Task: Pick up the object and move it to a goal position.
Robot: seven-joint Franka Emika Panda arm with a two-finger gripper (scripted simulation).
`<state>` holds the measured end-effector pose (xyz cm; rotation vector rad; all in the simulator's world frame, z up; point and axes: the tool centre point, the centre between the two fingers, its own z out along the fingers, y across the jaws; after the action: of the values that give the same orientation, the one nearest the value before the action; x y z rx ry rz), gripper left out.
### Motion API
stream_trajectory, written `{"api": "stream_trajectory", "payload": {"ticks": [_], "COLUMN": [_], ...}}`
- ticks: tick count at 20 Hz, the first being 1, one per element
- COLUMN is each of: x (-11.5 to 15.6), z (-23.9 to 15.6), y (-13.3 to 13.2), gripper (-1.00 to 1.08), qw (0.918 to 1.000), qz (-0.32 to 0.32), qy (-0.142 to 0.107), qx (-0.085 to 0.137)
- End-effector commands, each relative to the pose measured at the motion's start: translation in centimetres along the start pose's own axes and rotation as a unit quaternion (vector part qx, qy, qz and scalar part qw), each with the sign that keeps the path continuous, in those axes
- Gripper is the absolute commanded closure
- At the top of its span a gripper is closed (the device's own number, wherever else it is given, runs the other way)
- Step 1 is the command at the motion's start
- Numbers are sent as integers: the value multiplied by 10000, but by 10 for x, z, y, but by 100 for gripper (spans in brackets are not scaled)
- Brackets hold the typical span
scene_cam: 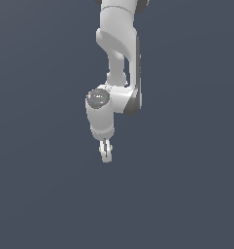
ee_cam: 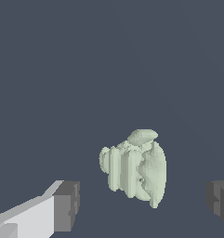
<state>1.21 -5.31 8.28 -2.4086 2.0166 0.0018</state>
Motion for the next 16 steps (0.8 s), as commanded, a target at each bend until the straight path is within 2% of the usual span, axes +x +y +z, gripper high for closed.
{"api": "stream_trajectory", "payload": {"ticks": [1,8,16], "x": [1,0,1], "z": [1,7,44], "y": [0,0,1], "gripper": [-92,-92,-92], "qw": [10000,10000,10000], "qz": [77,70,93], "qy": [4,4,4], "qx": [2,1,2]}}
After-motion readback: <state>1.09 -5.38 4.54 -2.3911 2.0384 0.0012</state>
